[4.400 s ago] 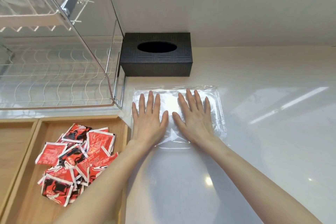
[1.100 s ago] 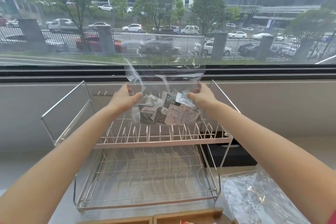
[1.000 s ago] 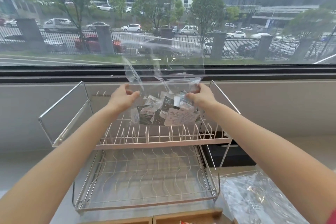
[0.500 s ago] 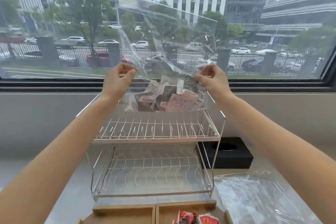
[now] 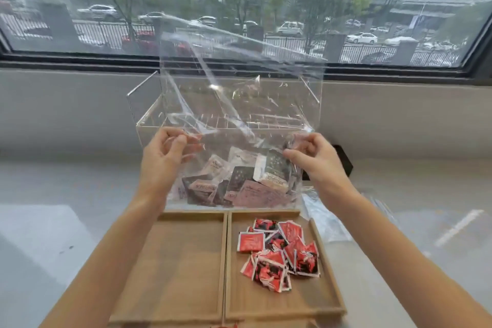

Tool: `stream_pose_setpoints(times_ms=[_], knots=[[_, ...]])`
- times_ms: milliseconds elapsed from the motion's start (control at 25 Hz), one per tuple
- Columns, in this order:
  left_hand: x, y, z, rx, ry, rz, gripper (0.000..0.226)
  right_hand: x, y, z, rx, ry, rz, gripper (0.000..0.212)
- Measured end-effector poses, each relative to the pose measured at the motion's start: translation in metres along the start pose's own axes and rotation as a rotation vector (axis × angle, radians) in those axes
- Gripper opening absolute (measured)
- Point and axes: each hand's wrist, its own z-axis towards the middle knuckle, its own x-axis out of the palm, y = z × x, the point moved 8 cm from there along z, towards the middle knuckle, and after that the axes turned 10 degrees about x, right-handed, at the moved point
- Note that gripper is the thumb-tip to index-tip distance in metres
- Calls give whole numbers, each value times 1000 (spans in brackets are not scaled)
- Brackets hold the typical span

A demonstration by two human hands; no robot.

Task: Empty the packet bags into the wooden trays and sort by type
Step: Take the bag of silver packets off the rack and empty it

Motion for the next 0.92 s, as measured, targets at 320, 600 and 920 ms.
stream_pose_setpoints(times_ms=[320, 600, 920], knots=[[-27, 98, -98, -336, -67, 58, 22, 33, -118, -51, 259, 141, -96, 26], [-29, 92, -110, -294, 1, 114, 17, 25, -126, -59, 253, 113, -103, 17], [-32, 49, -68, -64, -114, 17, 21, -5, -54, -17, 50, 91, 121, 13]])
